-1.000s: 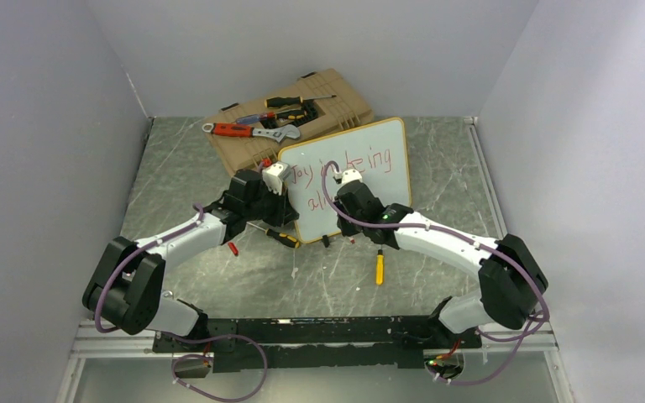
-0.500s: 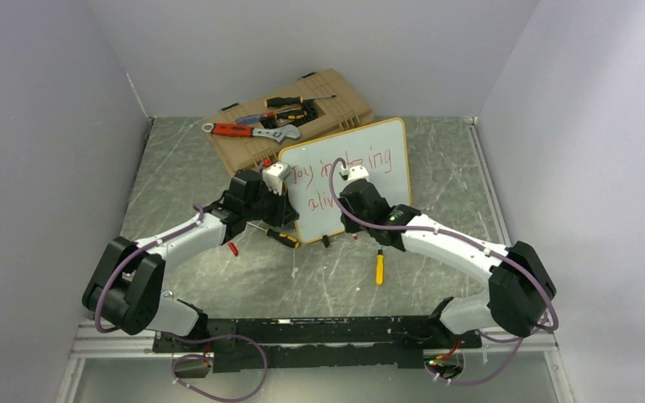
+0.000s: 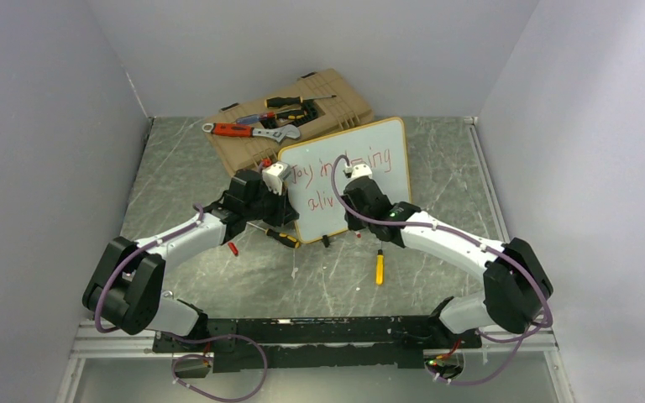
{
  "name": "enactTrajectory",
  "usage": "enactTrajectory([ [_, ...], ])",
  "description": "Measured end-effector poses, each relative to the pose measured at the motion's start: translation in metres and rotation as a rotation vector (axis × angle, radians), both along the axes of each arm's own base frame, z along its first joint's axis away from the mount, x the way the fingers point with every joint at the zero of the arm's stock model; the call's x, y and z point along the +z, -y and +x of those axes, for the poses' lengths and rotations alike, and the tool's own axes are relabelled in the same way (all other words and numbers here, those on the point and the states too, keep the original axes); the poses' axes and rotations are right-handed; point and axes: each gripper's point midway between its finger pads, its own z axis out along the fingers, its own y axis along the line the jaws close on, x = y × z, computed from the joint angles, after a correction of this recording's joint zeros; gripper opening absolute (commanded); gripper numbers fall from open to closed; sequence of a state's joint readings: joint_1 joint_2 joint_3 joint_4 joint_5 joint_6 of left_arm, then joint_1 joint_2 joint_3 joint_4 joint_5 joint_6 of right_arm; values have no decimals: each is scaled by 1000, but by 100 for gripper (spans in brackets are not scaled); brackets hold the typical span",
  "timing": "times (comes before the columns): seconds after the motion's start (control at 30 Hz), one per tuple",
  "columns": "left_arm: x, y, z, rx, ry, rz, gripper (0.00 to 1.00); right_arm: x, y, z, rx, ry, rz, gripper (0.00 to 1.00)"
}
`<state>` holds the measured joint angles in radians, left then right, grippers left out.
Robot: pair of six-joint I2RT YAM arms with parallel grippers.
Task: Write a sentence on the whiteboard
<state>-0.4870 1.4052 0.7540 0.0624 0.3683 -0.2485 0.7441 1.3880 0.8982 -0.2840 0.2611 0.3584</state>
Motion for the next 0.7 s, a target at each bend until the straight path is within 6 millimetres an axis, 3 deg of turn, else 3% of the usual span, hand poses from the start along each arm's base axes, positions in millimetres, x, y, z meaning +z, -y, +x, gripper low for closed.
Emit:
enactTrajectory([
  [0.7,0,0,0,1,0,0,0,2,5,7,27,23,-28,0],
])
